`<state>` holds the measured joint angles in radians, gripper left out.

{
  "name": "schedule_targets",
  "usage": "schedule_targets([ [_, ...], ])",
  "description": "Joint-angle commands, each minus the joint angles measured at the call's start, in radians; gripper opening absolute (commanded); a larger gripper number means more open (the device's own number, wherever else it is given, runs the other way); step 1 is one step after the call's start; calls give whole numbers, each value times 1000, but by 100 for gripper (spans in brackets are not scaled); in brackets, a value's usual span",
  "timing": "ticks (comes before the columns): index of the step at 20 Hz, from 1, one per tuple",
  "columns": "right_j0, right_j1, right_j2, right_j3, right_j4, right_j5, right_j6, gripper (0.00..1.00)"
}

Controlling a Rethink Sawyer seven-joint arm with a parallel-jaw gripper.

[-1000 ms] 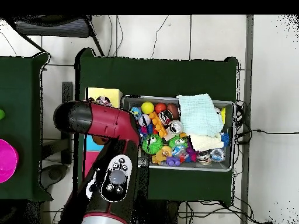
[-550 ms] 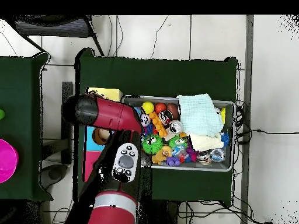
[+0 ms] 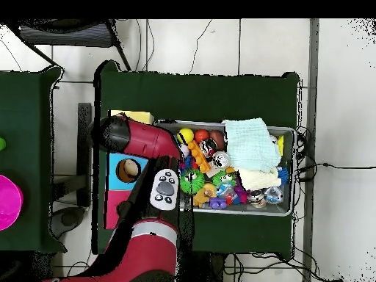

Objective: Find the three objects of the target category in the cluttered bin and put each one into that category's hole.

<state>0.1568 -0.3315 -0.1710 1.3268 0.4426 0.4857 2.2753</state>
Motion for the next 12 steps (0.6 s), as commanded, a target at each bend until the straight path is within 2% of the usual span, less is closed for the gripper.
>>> schedule_targets([
  [1, -15, 30, 69, -31, 19, 10, 154, 0],
  [7, 6, -25, 40, -7, 15, 88, 174, 0],
  [12, 30, -133, 4, 54, 8, 213, 198, 0],
])
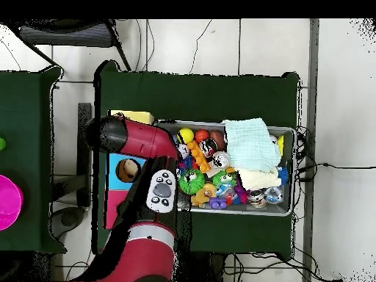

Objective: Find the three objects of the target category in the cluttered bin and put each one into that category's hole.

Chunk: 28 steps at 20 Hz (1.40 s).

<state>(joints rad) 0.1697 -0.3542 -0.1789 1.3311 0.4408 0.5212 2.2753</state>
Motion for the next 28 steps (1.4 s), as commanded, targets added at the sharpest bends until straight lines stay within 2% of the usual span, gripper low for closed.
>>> schedule_targets([
  [1, 17, -126, 9, 56, 9, 193, 196, 0],
  [10, -10, -159, 7, 38, -1, 294, 158, 0],
  [17, -7, -192, -7, 41, -13, 334, 166, 0],
  [19, -4, -187, -6, 45, -14, 308, 168, 0],
  [23, -22, -117, -26, -31, -44, 244, 151, 0],
  [28, -45, -74, -38, -64, -65, 226, 124, 0],
])
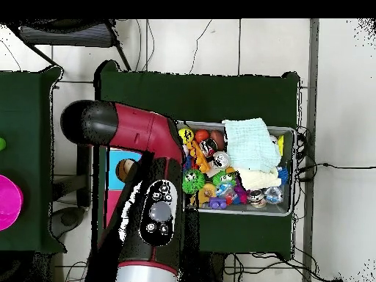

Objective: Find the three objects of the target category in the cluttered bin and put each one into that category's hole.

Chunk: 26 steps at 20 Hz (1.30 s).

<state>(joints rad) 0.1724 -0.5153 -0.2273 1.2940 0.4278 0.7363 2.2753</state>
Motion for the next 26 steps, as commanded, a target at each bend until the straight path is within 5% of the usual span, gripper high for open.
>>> schedule_targets([
  [1, -47, 88, 8, -28, -55, 14, 124, 0],
  [16, -40, 77, 19, 26, -61, -7, 130, 0],
  [26, -38, 135, 68, 6, -31, -49, 140, 0],
])
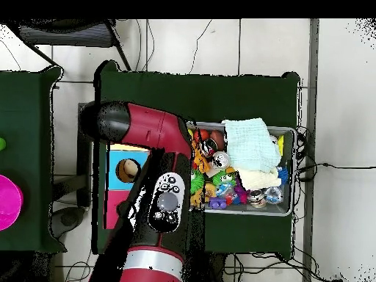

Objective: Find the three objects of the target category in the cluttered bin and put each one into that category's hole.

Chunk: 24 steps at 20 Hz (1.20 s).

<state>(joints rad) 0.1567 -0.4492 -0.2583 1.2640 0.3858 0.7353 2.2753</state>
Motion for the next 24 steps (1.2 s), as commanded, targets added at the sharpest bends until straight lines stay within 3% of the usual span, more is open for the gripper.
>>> schedule_targets([
  [1, -22, 76, 99, 32, 11, -55, 142, 0],
  [18, -16, 136, 107, -14, 23, -98, 146, 0],
  [24, -17, 112, 107, 1, 23, -69, 140, 0],
])
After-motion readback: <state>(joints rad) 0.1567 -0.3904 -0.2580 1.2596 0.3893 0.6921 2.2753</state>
